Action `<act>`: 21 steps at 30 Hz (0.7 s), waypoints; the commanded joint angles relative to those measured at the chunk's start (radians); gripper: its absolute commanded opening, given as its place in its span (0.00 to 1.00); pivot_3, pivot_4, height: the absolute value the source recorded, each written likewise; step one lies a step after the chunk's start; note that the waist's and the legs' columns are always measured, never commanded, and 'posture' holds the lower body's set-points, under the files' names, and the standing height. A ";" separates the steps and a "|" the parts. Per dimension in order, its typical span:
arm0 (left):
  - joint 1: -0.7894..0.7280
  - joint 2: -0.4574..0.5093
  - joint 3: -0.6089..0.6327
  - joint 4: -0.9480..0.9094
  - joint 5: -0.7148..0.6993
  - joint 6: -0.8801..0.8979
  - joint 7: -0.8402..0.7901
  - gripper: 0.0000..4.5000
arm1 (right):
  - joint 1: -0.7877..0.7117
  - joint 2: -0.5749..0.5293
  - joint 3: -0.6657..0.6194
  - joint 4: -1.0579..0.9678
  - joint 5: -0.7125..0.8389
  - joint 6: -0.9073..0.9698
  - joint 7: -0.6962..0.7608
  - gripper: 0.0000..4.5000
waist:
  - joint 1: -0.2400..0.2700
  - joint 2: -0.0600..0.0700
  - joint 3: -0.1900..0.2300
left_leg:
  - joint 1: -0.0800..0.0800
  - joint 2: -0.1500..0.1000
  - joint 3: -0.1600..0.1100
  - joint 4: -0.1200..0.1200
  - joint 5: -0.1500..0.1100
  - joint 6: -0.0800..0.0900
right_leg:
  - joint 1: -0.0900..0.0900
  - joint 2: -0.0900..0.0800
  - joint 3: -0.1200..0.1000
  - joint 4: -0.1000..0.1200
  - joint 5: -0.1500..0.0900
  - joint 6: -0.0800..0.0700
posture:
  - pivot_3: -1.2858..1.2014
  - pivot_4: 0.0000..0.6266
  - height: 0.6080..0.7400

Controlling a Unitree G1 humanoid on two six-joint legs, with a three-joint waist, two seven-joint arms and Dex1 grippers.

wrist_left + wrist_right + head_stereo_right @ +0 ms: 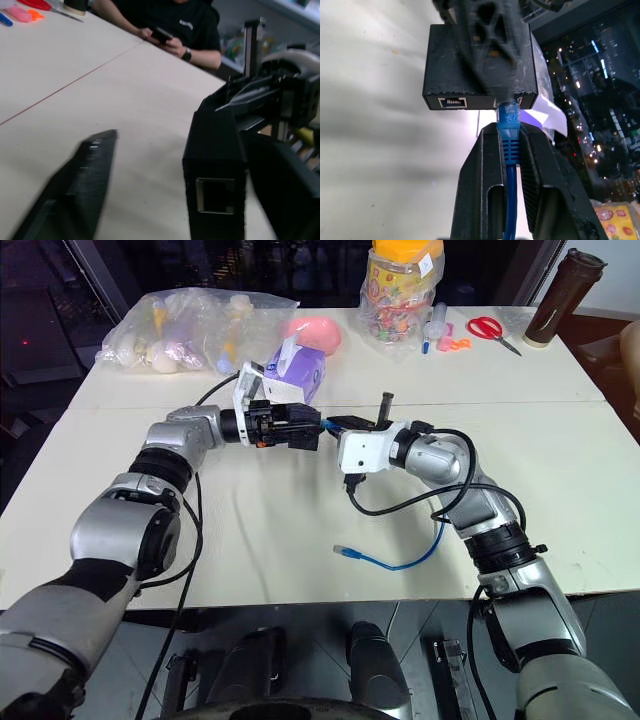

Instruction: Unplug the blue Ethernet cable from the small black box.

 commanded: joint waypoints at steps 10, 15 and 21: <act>-0.010 0.026 0.061 -0.025 0.011 0.044 -0.077 0.11 | 0.009 0.004 -0.032 -0.055 0.026 0.060 -0.004 0.00 | 0.000 0.000 0.000 | 0.000 0.000 0.000 0.000 0.000 0.000 | 0.000 0.000 0.000 0.000 0.000 0.000 | 0.52 0.24 0.99; -0.003 0.026 0.095 -0.033 -0.008 0.066 -0.046 0.11 | 0.107 -0.002 -0.094 -0.159 0.083 0.176 -0.017 0.39 | 0.004 0.000 0.000 | 0.000 0.000 -0.001 0.000 0.000 0.000 | 0.000 0.000 0.000 0.001 0.000 0.000 | 0.52 0.24 0.99; 0.014 0.017 0.143 -0.072 -0.036 0.133 -0.038 0.11 | 0.265 0.172 -0.253 -0.411 0.352 0.528 -0.089 0.72 | 0.001 0.000 0.000 | 0.000 0.000 -0.002 0.000 0.000 0.000 | 0.000 0.000 -0.001 0.002 0.000 0.000 | 0.52 0.24 0.99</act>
